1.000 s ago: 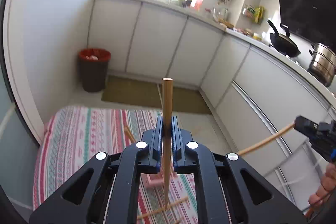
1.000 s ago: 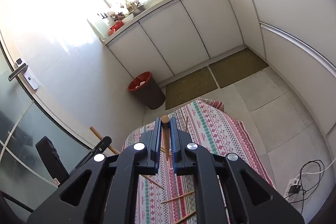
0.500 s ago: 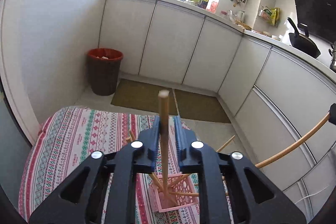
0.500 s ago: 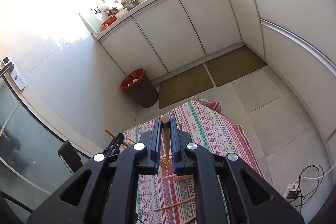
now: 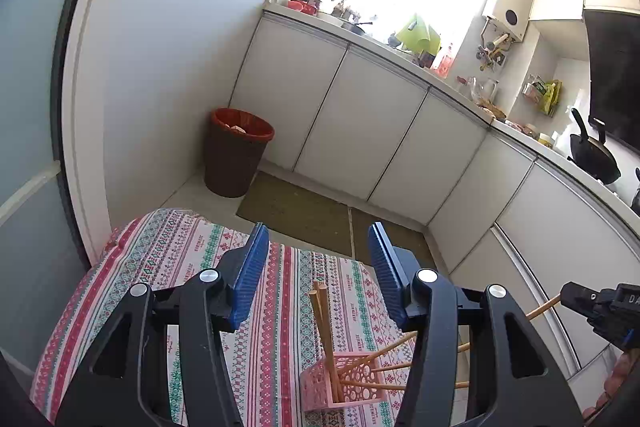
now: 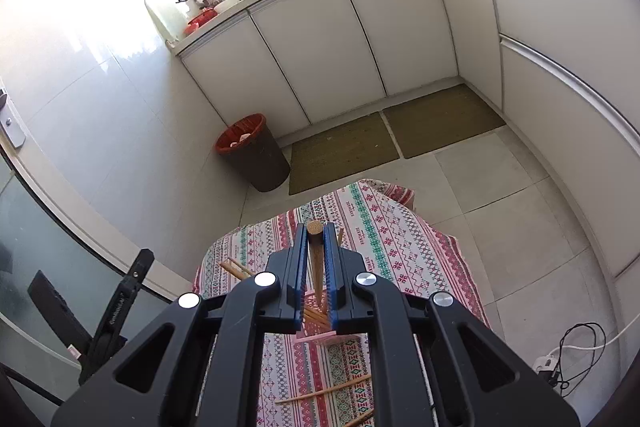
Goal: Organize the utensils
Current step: 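Open both grippers to release the chopsticks into the holder, then move both grippers back down to the last bamboo chopsticks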
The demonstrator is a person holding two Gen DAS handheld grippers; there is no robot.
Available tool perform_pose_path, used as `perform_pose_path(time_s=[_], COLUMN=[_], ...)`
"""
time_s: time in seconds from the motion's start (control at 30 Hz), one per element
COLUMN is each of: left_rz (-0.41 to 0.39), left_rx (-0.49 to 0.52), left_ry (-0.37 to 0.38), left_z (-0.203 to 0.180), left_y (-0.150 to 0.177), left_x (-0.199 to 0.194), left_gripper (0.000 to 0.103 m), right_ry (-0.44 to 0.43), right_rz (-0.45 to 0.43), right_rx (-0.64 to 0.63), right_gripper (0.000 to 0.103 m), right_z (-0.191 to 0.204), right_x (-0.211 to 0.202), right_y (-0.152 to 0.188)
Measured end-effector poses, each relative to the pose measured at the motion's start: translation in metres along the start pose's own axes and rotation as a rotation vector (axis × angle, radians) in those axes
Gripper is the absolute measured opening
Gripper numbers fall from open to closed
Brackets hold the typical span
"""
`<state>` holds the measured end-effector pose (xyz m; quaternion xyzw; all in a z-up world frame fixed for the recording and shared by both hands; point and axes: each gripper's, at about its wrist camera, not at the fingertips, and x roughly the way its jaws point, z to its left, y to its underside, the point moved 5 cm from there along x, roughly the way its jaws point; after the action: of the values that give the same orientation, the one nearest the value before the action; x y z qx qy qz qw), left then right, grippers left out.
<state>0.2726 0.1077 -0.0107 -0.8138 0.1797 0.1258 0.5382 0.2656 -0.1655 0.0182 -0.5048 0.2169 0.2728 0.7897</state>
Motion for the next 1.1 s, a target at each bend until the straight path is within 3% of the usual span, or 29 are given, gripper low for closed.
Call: perform_pose_path(time_s=[0.27, 0.33, 0.5, 0.6, 0.73, 0.93, 1.1], left_rz=[0.051, 0.072, 0.194, 0.288, 0.396, 0.501, 0.612], left_rx=[0.012, 0.032, 0.112, 0.18, 0.244, 0.367, 0.454], left_ry=[-0.011, -0.018, -0.053, -0.076, -0.09, -0.084, -0.065], left_z=[0.007, 0.006, 0.005, 0.002, 0.002, -0.002, -0.006], left_y=[0.004, 0.007, 0.027, 0.049, 0.079, 0.115, 0.147], left_x=[0.008, 0.009, 0.019, 0.025, 0.028, 0.028, 0.036], left_gripper=[0.05, 0.05, 0.052, 0.054, 0.067, 0.082, 0.088], right_ry=[0.021, 0.011, 0.013, 0.019, 0.046, 0.113, 0.233], right_rz=[0.056, 0.052, 0.015, -0.002, 0.003, 0.0, -0.02], right_rx=[-0.064, -0.065, -0.091, -0.088, -0.078, -0.075, -0.122], right_gripper=[0.017, 0.024, 0.029, 0.039, 0.058, 0.083, 0.093], right_z=[0.012, 0.014, 0.018, 0.015, 0.004, -0.022, -0.049], right_x=[0.044, 0.042, 0.021, 0.006, -0.005, -0.011, -0.016], right_y=[0.01, 0.012, 0.018, 0.026, 0.047, 0.08, 0.112])
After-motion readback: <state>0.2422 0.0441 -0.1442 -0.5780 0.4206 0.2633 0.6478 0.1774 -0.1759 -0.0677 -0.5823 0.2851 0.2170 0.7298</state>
